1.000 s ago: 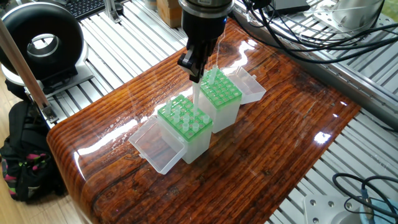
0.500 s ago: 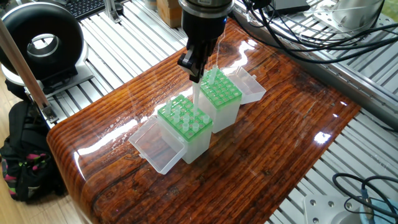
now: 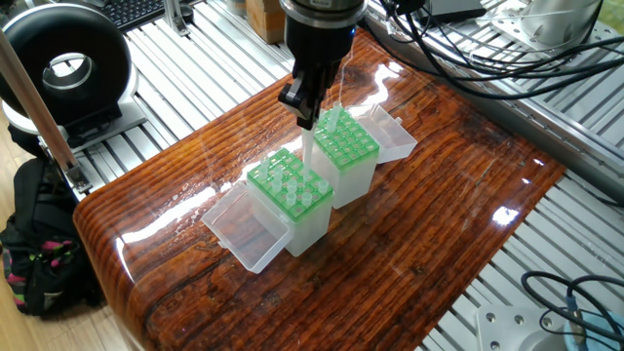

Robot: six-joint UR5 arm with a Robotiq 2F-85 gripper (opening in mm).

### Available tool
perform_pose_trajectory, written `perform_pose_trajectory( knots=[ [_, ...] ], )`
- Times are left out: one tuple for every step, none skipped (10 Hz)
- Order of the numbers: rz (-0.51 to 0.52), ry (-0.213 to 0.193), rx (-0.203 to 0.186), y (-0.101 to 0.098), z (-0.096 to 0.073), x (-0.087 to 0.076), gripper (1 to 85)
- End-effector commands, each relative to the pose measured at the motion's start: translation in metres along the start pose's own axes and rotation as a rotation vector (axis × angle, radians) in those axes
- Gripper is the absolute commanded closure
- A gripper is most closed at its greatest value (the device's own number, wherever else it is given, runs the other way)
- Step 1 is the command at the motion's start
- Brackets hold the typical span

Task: Transfer all large pipette tips from one holder to another

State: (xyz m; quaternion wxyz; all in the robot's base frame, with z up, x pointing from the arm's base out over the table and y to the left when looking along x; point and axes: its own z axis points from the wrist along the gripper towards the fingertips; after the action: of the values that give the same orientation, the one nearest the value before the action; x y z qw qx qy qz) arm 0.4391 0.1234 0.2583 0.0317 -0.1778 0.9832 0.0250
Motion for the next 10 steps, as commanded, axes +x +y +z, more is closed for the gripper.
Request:
perform_pose_trajectory(
  knots=[
    [-0.005,-0.010,-0.009,0.0012,0.0034,-0.0056,78.3],
    [-0.010,-0.009,-0.007,0.0004,0.0047,-0.0065,78.0],
    [-0.016,-0.001,-0.011,0.0011,0.0051,-0.0046,75.7],
    [-0.019,0.005,-0.008,0.0002,0.0054,-0.0032,72.3],
    [-0.022,0.007,-0.005,-0.0008,0.0060,-0.0033,71.0],
    [-0.022,0.006,-0.007,-0.0007,0.0067,-0.0040,69.3],
    [-0.025,0.005,-0.008,-0.0007,0.0078,-0.0050,68.3],
    [-0.028,0.005,-0.010,-0.0006,0.0087,-0.0058,66.7],
    [-0.029,0.004,-0.012,0.0000,0.0093,-0.0066,64.7],
    [-0.031,0.003,-0.014,0.0001,0.0100,-0.0073,64.0]
  ],
)
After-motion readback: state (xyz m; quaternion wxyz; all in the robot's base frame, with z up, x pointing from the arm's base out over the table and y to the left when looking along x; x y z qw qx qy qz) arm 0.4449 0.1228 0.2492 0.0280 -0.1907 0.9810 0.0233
